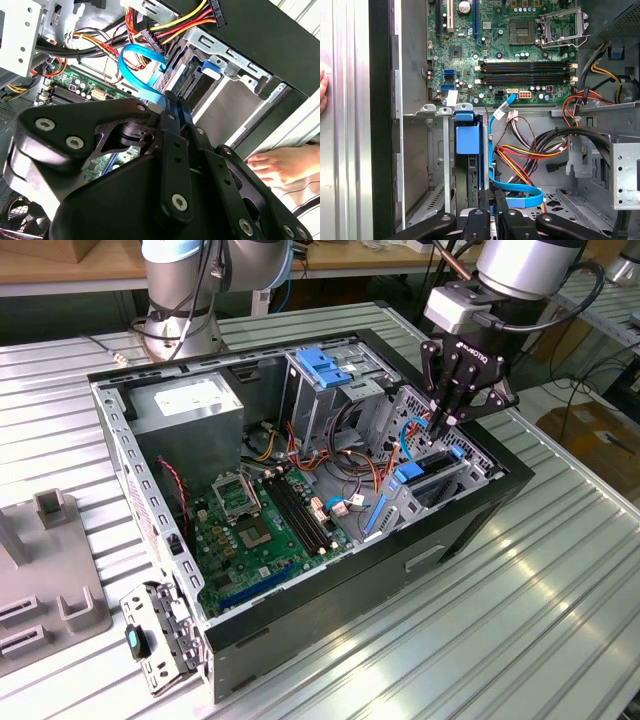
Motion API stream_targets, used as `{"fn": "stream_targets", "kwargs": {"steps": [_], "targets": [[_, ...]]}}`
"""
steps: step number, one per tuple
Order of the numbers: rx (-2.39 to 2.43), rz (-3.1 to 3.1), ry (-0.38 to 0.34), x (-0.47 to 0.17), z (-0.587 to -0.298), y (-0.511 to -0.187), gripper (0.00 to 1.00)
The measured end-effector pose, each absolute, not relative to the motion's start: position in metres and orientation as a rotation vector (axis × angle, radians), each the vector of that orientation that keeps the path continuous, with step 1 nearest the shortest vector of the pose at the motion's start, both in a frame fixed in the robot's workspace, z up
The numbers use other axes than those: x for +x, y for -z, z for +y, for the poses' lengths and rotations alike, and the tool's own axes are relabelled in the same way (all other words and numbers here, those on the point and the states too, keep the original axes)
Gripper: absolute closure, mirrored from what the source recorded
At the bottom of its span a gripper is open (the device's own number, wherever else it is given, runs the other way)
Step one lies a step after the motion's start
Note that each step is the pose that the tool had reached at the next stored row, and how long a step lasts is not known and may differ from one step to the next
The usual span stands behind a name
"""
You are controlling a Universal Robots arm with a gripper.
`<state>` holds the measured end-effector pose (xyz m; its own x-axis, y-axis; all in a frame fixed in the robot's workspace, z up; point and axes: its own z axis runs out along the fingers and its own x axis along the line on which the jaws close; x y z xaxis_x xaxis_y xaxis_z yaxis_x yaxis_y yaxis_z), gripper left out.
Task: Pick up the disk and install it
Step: 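Insert the first disk wire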
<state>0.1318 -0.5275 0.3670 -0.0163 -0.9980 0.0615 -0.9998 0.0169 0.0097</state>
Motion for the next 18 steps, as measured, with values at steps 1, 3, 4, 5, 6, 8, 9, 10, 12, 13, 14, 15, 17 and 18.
{"fn": "stream_targets", "kwargs": {"steps": [1,3,4,5,6,8,9,10,12,13,14,15,17,18], "targets": [[2.167,-2.203,-0.056,0.132,-0.528,-0.367,0.84],[2.167,-2.203,-0.056,0.132,-0.528,-0.367,0.84],[2.167,-2.203,-0.056,0.132,-0.528,-0.367,0.84],[2.168,-2.204,-0.055,0.132,-0.528,-0.367,0.84],[2.168,-2.204,-0.054,0.132,-0.529,-0.367,0.84],[2.169,-2.205,-0.052,0.131,-0.533,-0.367,0.84],[2.169,-2.206,-0.051,0.131,-0.535,-0.367,0.84],[2.17,-2.206,-0.051,0.131,-0.535,-0.367,0.84],[2.17,-2.206,-0.051,0.131,-0.536,-0.367,0.84],[2.17,-2.206,-0.05,0.131,-0.536,-0.367,0.84],[2.17,-2.206,-0.05,0.131,-0.536,-0.367,0.84],[2.17,-2.206,-0.05,0.131,-0.537,-0.367,0.84],[2.17,-2.206,-0.05,0.131,-0.538,-0.367,0.84],[2.17,-2.206,-0.05,0.131,-0.539,-0.367,0.84]]}}
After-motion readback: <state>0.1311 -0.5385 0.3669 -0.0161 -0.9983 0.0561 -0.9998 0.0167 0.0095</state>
